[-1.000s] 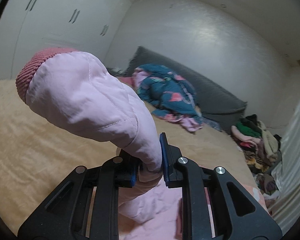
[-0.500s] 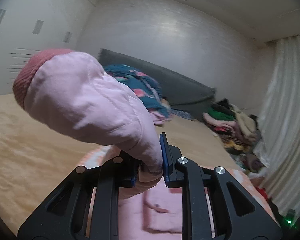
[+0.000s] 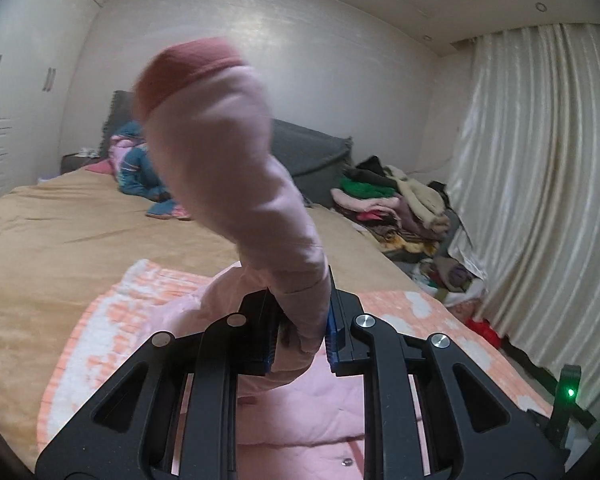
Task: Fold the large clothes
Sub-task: 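Lift the gripped sleeve up with the left tool, then lay the sleeve across the jacket body and open the left tool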
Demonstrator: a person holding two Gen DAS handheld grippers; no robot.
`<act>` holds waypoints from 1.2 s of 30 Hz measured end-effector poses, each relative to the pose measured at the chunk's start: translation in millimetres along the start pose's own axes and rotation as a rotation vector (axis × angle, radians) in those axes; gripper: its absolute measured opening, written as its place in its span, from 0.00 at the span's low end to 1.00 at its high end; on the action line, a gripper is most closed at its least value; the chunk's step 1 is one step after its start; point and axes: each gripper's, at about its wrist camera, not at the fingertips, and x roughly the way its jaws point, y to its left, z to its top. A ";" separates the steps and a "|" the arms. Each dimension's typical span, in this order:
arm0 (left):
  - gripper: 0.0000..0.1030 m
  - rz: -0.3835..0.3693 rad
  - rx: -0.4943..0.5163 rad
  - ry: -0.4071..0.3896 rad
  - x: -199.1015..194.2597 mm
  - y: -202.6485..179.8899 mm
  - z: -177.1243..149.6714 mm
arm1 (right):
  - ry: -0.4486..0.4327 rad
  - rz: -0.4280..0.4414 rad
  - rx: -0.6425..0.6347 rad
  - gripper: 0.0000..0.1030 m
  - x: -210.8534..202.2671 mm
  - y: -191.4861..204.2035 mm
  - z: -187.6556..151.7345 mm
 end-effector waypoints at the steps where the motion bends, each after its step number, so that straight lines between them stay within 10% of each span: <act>1: 0.11 -0.007 0.006 0.004 2.9 -3.2 -1.7 | -0.004 -0.009 0.006 0.96 -1.5 -4.4 0.2; 31: 0.15 -0.137 0.219 0.347 81.0 -76.6 -103.9 | -0.003 -0.102 0.112 0.96 0.4 -63.7 -7.7; 36: 0.39 -0.179 0.264 0.455 94.5 -90.5 -133.5 | 0.003 -0.103 0.118 0.96 2.1 -65.7 -6.4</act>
